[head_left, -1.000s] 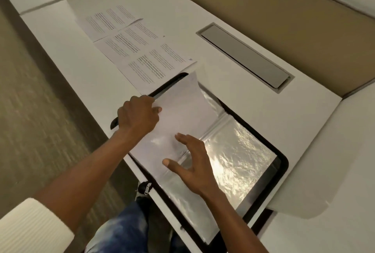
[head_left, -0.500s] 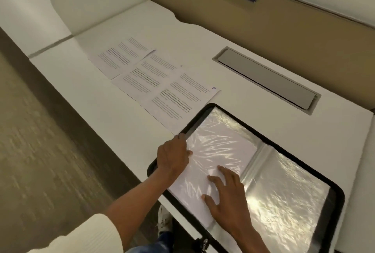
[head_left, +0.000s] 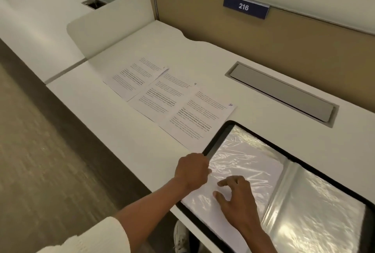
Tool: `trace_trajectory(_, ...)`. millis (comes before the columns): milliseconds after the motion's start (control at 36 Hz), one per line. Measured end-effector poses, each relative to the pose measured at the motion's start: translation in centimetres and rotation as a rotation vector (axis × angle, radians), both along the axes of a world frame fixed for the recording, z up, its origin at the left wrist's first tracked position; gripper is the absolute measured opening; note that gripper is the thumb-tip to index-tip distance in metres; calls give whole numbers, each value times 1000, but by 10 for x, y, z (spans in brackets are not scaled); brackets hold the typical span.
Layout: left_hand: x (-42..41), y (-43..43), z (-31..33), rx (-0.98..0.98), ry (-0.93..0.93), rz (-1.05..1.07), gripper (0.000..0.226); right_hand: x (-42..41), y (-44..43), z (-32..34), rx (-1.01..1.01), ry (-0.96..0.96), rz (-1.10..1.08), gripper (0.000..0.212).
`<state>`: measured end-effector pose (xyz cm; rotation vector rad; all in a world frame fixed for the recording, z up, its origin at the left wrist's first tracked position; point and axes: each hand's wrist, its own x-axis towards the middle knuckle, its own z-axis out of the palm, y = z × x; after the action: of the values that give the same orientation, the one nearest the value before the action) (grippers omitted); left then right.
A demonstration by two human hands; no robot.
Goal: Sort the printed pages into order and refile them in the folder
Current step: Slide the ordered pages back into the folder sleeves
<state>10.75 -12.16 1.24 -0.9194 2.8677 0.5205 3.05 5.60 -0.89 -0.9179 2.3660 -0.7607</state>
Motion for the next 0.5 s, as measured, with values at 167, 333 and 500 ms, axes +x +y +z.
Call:
trace_trajectory(167, 8, -21, 24, 51, 12, 120, 31, -11, -35, 5, -104, -64, 67, 17)
trace_trajectory(333, 33, -63, 36, 95, 30, 260, 34, -8, -77, 16, -116, -110, 171, 16)
trace_trajectory(500, 52, -139, 52, 52, -4, 309, 29, 0, -145, 29, -131, -163, 196, 19)
